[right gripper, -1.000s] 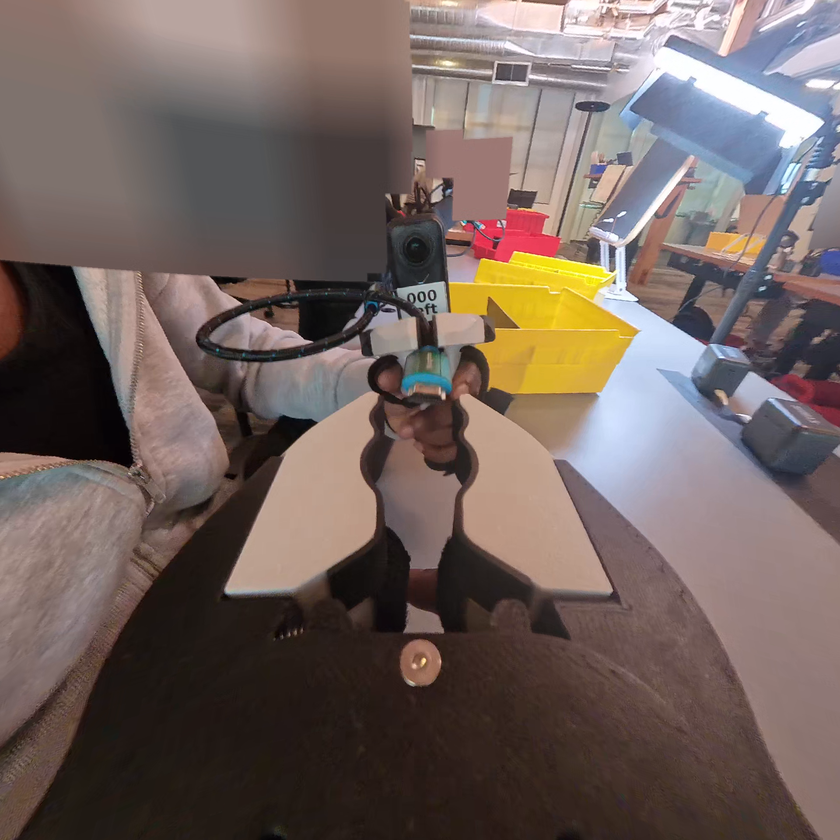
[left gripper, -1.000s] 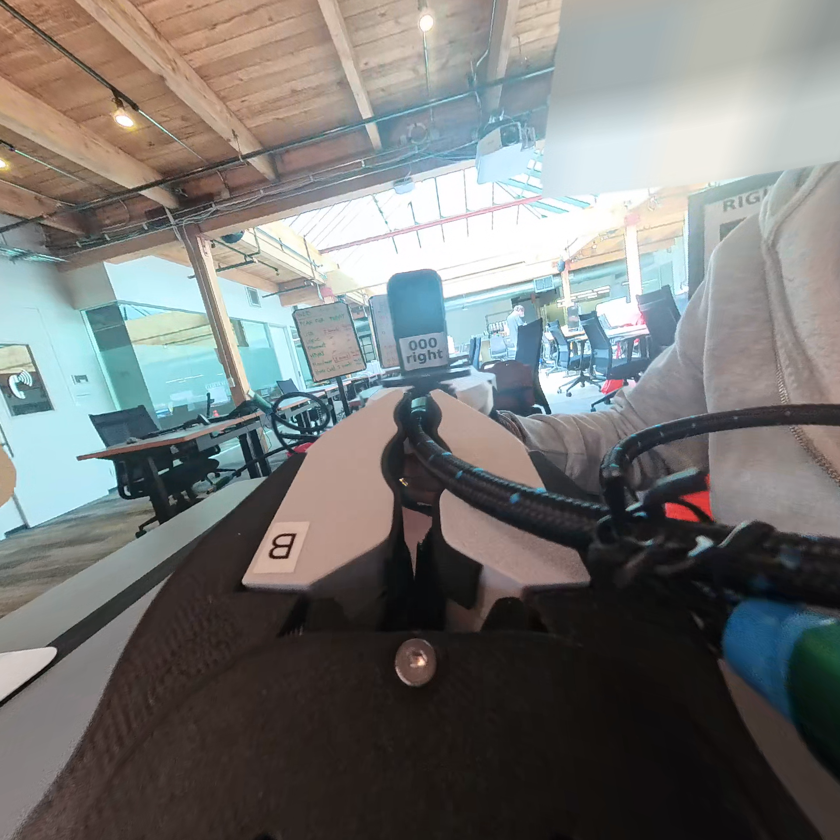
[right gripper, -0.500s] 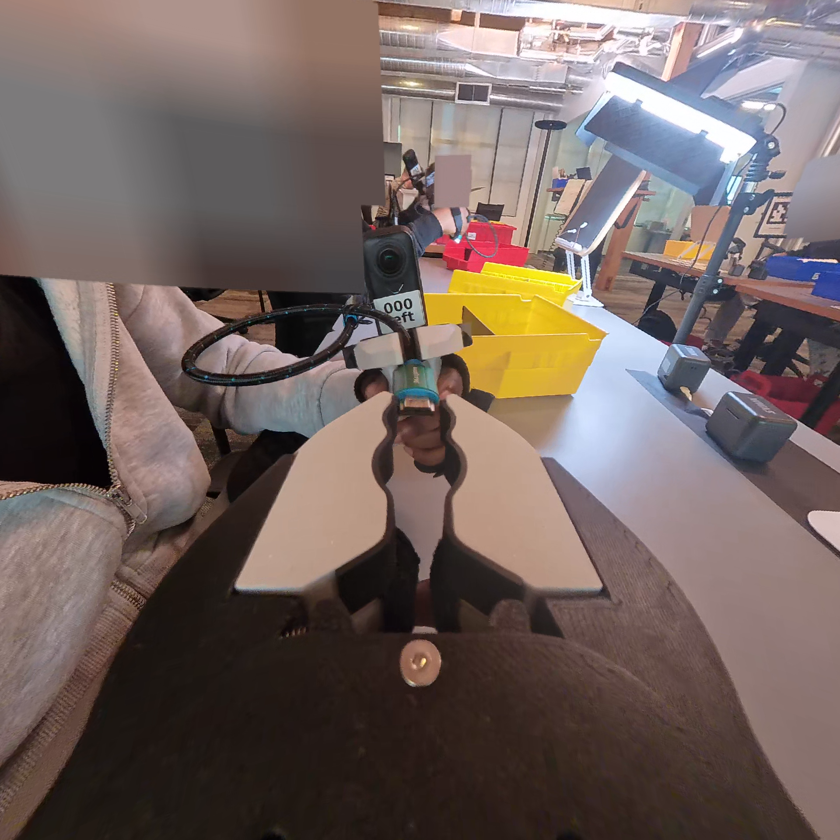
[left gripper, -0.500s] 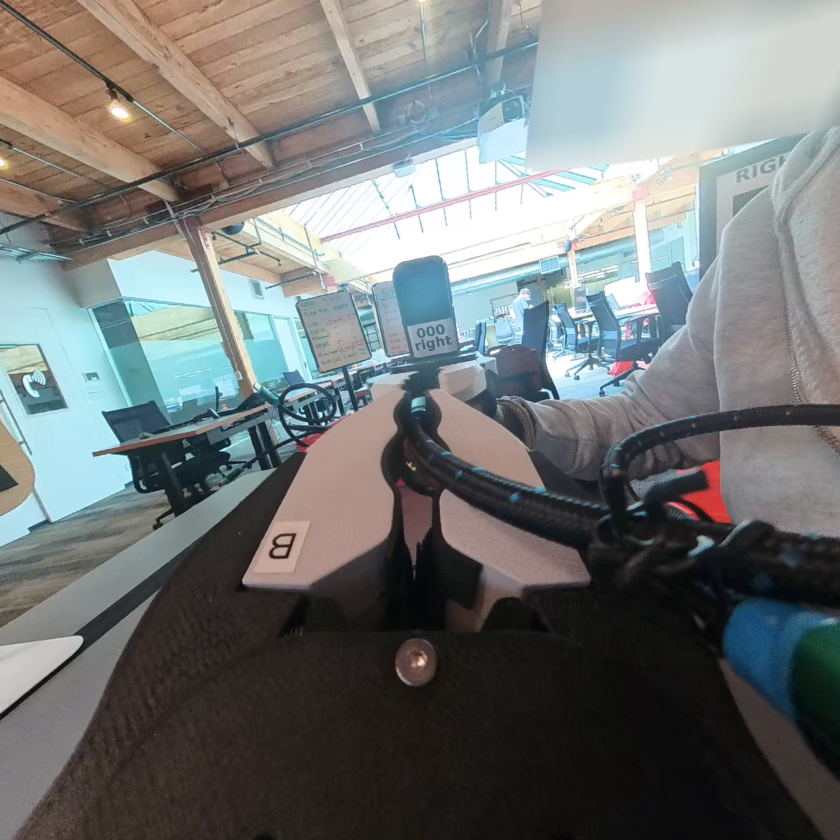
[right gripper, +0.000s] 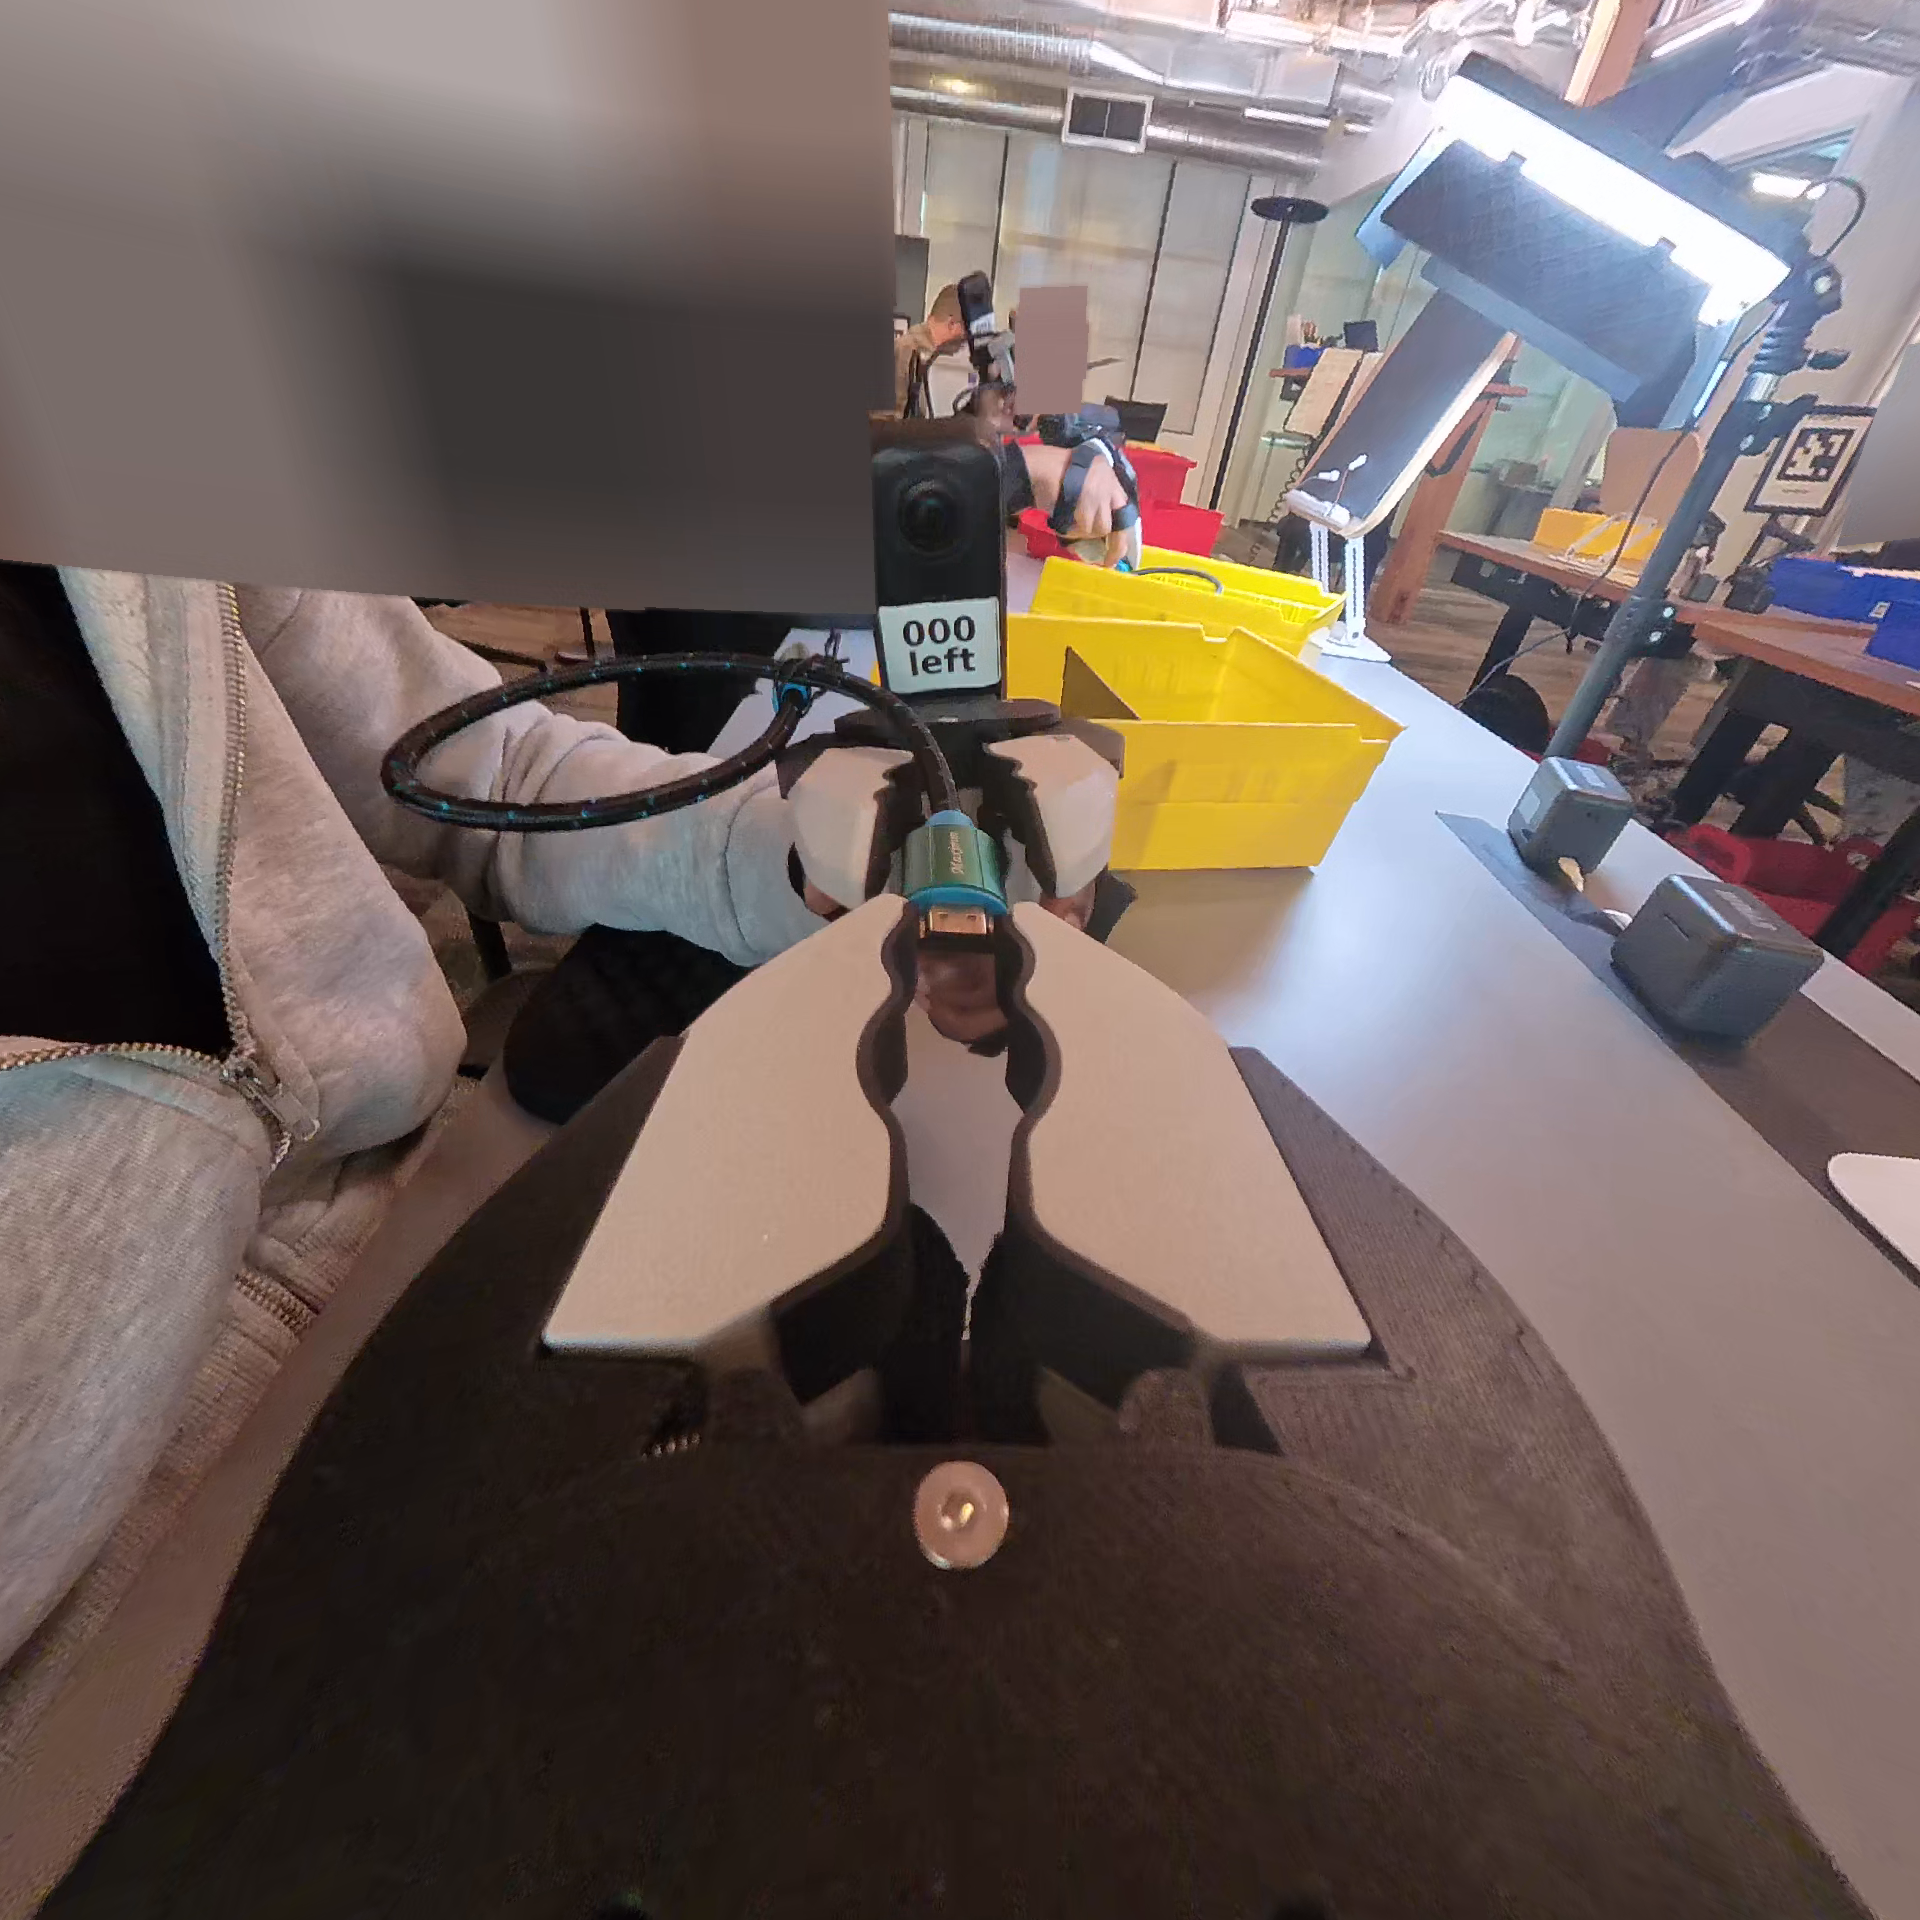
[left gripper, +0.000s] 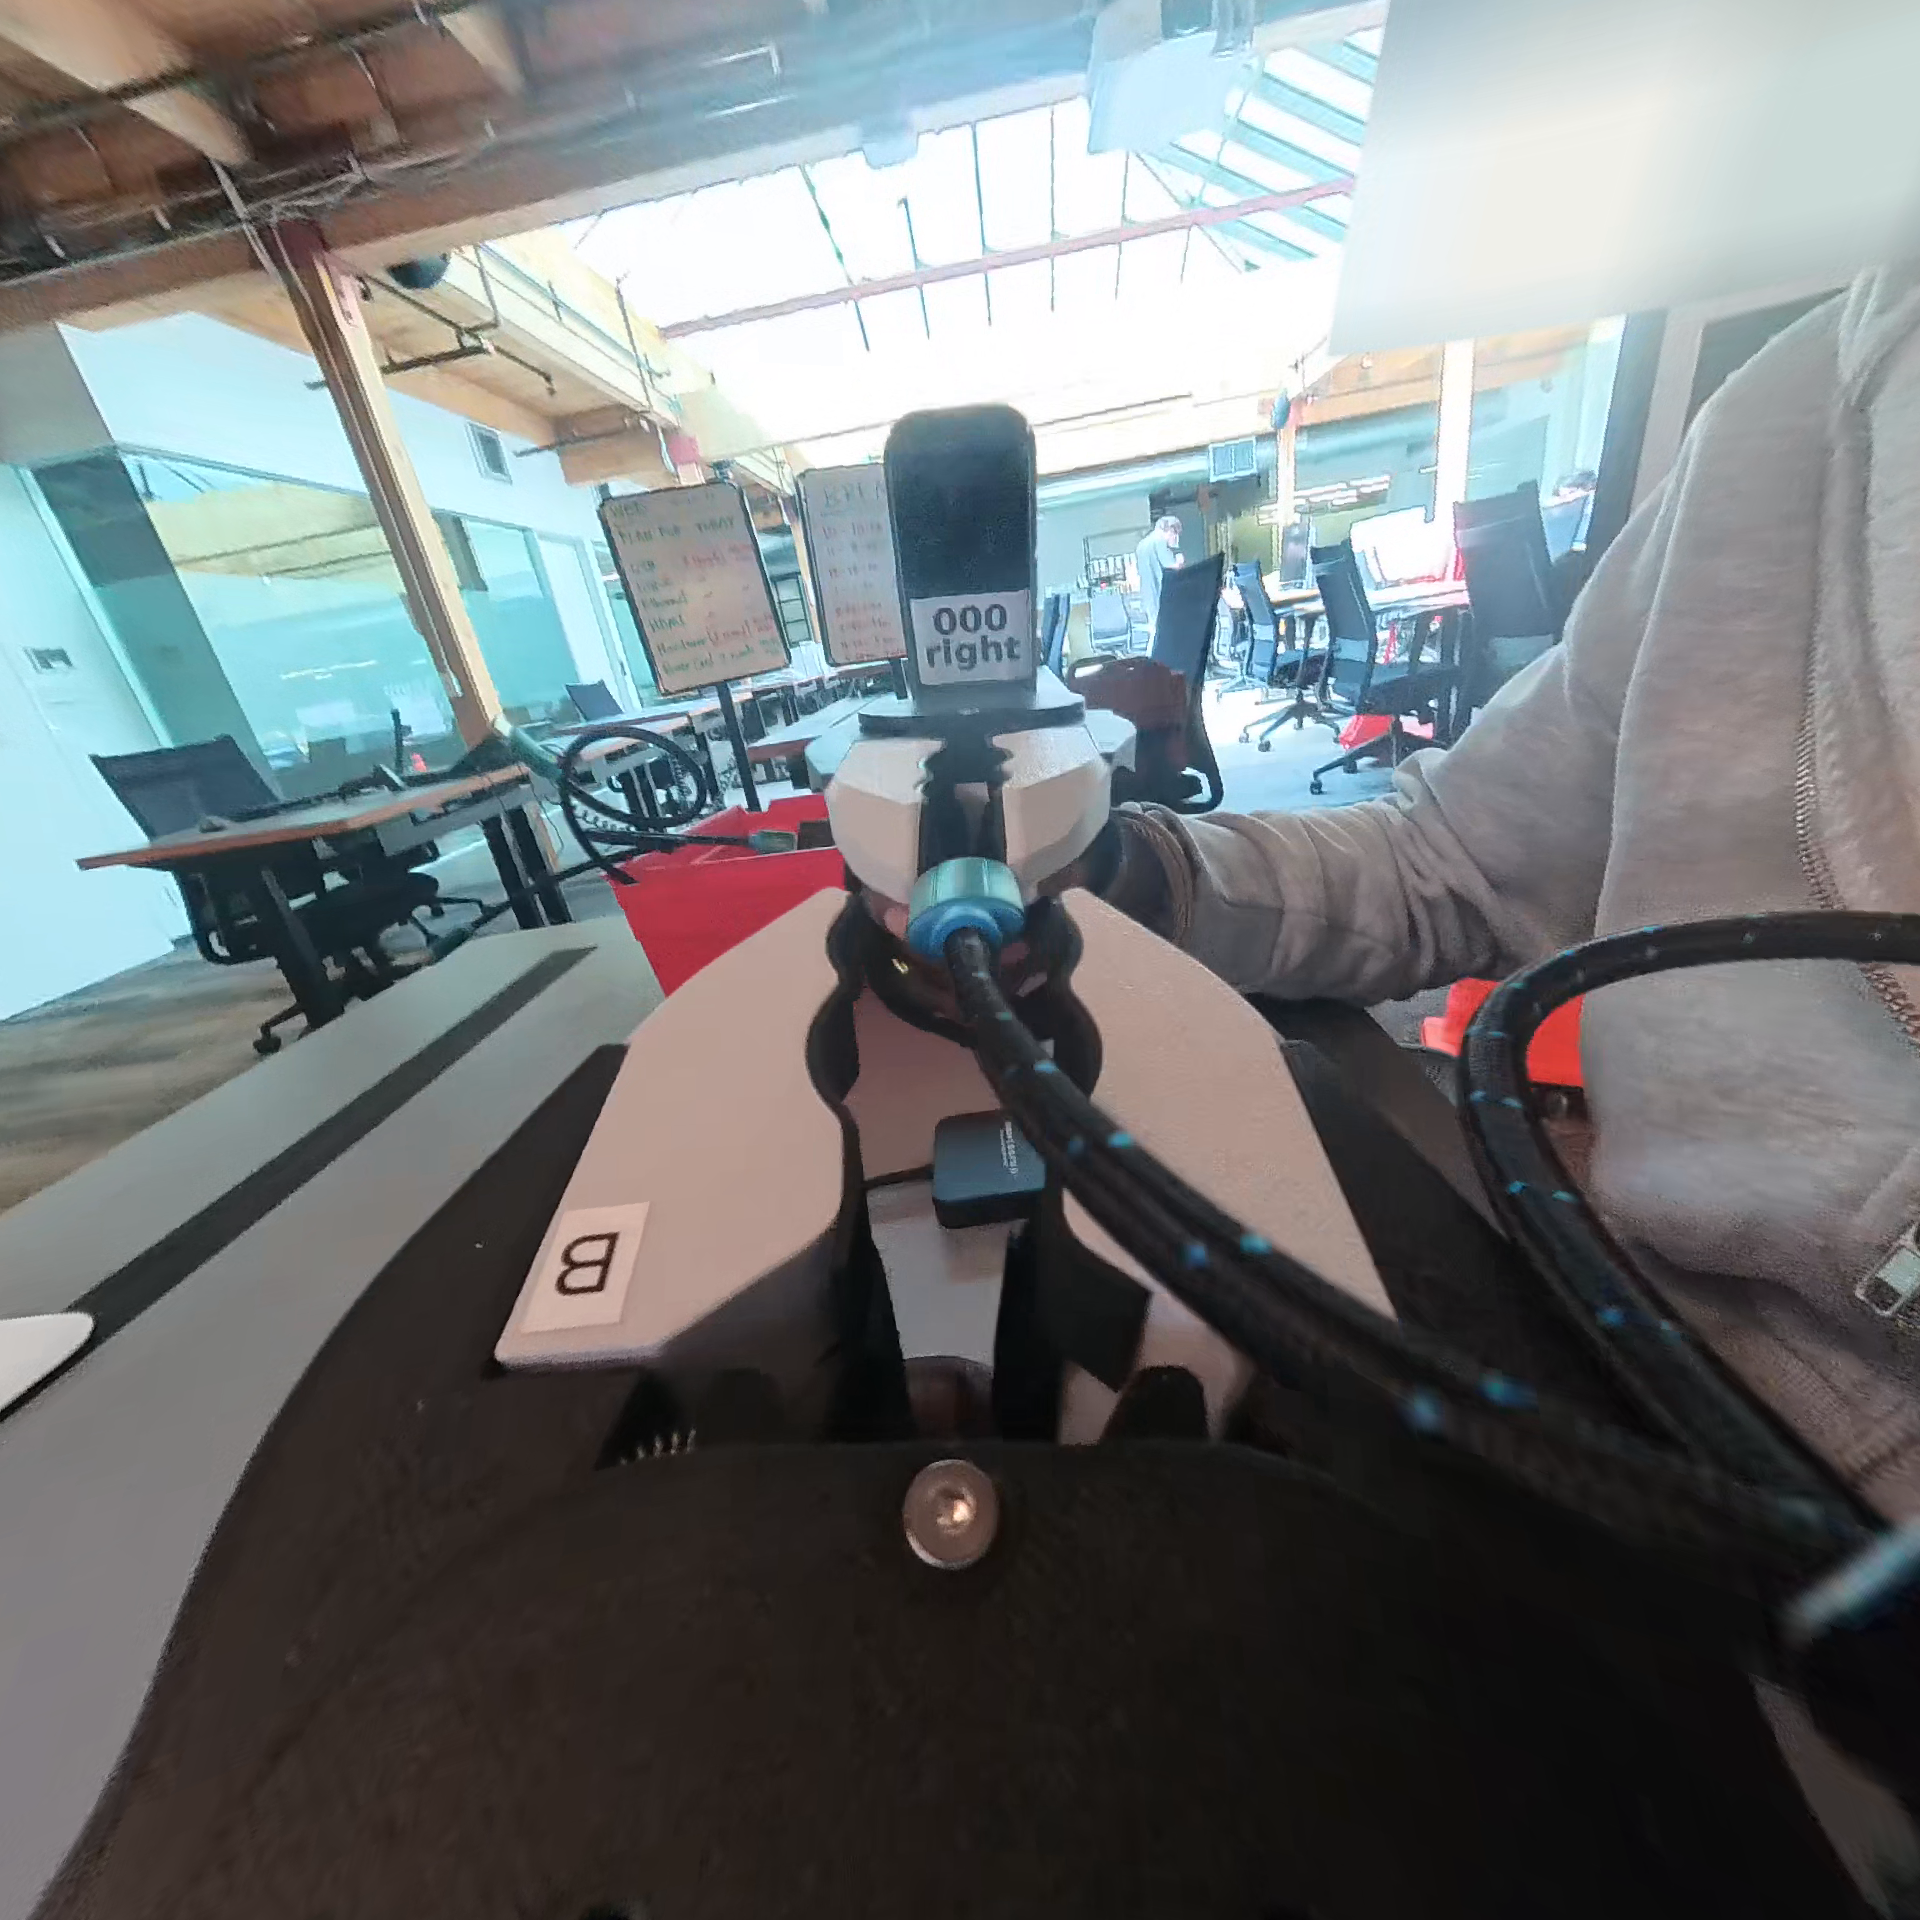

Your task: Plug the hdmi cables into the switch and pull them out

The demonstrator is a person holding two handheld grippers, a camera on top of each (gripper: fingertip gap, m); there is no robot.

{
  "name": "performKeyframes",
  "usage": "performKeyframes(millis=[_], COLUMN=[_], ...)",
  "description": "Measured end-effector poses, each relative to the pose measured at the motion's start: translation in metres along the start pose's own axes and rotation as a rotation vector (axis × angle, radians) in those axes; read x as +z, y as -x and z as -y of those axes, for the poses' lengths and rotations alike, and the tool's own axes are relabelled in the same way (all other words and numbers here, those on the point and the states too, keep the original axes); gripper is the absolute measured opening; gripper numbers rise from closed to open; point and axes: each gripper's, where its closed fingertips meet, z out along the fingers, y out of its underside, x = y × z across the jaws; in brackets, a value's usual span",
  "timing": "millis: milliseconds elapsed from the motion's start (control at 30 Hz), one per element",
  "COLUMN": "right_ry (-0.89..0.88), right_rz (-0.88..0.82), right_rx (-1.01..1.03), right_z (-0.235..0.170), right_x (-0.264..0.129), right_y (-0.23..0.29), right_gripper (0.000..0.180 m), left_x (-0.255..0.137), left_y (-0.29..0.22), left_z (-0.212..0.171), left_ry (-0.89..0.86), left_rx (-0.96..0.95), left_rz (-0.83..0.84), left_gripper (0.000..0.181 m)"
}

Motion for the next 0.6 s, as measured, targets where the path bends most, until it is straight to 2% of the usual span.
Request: performKeyframes(millis=[167,400,600], right_ry=[0.012,0.034,0.074], right_rz=[-0.041,-0.066,-0.013], right_rx=[-0.021,-0.039,0.002], right_z=[-0.0021,-0.0052,-0.0073], right_x=[0.0017,0.001,-0.0019], right_y=[-0.0042,-0.0088,-0.0066], right_gripper=[0.014,0.014,0.014], left_x=[0.0008,0.0025,0.005], left_y=[0.0039,0.0083,0.0055], left_z=[-0.0024,-0.0042,-0.0057], left_ry=[0.017,0.013,0.021], left_rx=[-0.042,-0.091,-0.092], left_rz=[0.021,0.055,0.044], left_gripper=[0.022,0.022,0.021])
